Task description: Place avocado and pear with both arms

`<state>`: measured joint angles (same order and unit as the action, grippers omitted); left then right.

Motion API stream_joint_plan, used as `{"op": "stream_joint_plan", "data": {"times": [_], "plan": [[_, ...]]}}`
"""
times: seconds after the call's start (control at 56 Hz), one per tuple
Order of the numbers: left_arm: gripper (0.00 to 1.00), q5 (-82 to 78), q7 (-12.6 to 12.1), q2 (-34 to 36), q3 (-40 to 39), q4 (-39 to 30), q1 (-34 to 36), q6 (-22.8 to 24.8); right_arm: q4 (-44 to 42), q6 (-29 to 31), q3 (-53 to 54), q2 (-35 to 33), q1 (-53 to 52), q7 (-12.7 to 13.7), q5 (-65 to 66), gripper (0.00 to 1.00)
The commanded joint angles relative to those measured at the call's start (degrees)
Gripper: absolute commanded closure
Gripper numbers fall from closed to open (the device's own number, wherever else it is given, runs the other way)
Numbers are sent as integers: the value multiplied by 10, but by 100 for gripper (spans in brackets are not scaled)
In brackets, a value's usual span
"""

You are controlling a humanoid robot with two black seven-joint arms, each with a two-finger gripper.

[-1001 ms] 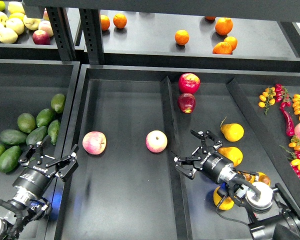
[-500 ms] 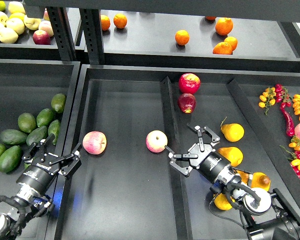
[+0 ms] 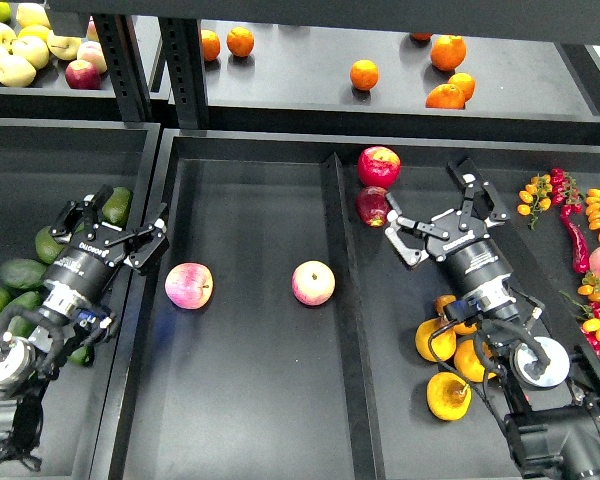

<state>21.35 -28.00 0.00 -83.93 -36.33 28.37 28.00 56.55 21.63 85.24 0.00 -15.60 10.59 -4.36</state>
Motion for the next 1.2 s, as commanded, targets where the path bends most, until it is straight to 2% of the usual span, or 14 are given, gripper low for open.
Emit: {"op": "stream_joint_plan", "data": {"times": [0.0,0.197,0.411,0.643,0.911,1.18], "plan": [[1,1,0,0,18,15,7,0,-8,-1,-4,0,15,1,-20,1],[1,1,0,0,34,-24,-31,0,15,-4,-20,0,70,9,-68,1],[1,1,0,0,39,-166,-128,0,76,6,-72,0,138,9,-85,0],[1,-14,0,0,48,-296,-189,0,139,31,-103,0,176,9,-89,0],[1,-47,0,0,54,-356,-249,0,179,64,-106,0,192,9,-108,0],[1,-62,0,0,69,-379,-273,0,183,64,-113,0,197,9,-108,0]]}}
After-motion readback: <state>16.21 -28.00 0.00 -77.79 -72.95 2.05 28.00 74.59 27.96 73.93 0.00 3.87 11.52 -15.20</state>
